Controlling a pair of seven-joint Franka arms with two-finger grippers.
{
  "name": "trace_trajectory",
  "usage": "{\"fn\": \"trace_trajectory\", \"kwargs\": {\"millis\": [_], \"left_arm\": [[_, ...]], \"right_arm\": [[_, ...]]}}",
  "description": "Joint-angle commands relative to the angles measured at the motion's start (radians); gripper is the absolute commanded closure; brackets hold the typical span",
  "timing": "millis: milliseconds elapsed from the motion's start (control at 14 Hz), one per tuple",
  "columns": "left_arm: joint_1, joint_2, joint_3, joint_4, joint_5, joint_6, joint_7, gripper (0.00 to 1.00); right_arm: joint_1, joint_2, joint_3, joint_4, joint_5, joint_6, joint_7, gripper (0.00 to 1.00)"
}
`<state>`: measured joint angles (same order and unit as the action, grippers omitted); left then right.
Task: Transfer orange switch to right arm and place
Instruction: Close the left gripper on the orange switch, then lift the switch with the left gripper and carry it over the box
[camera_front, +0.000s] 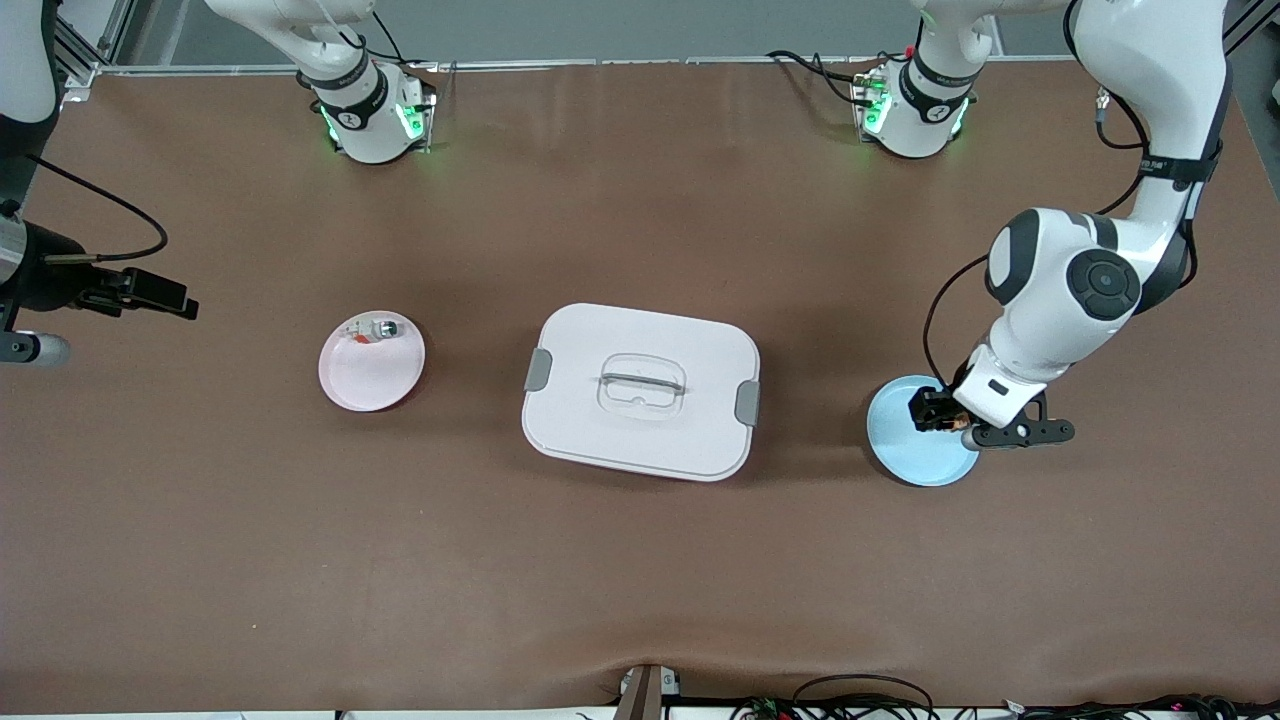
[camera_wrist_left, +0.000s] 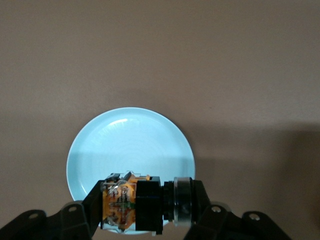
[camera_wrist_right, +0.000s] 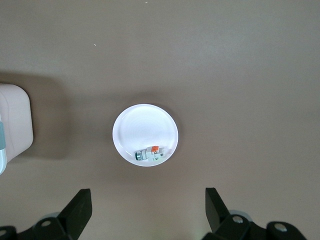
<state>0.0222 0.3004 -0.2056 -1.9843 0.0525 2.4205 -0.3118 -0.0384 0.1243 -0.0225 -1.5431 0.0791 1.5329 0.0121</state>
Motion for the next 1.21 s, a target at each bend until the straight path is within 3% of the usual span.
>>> {"fn": "trace_trajectory", "kwargs": {"millis": [0,357,714,1143], "left_arm": [[0.001,-0.027,-0.050,0.064,0.000,-0.099,-0.126,1.00],[-0.001,-0.015,-0.172,0.177,-0.041,-0.182,-0.412,1.00],[-0.027,-0.003,-0.258,0.257,-0.138,-0.182,-0.729,1.00],[-0.172,0.046,-0.267,0.373,-0.143,-0.184,-1.134,1.00]], "right_arm": [[-0.011,-0.009,0.003,-0.005,0.011,0.003,-0.012,0.00],[-0.003,-0.009,0.001,0.000,-0.062,0.010,-0.001,0.00],[-0.005,-0.009,0.004,-0.002,-0.065,0.004,-0.001,0.00],[0.011,-0.009,0.006,0.000,-0.051,0.001,-0.011,0.00]]}}
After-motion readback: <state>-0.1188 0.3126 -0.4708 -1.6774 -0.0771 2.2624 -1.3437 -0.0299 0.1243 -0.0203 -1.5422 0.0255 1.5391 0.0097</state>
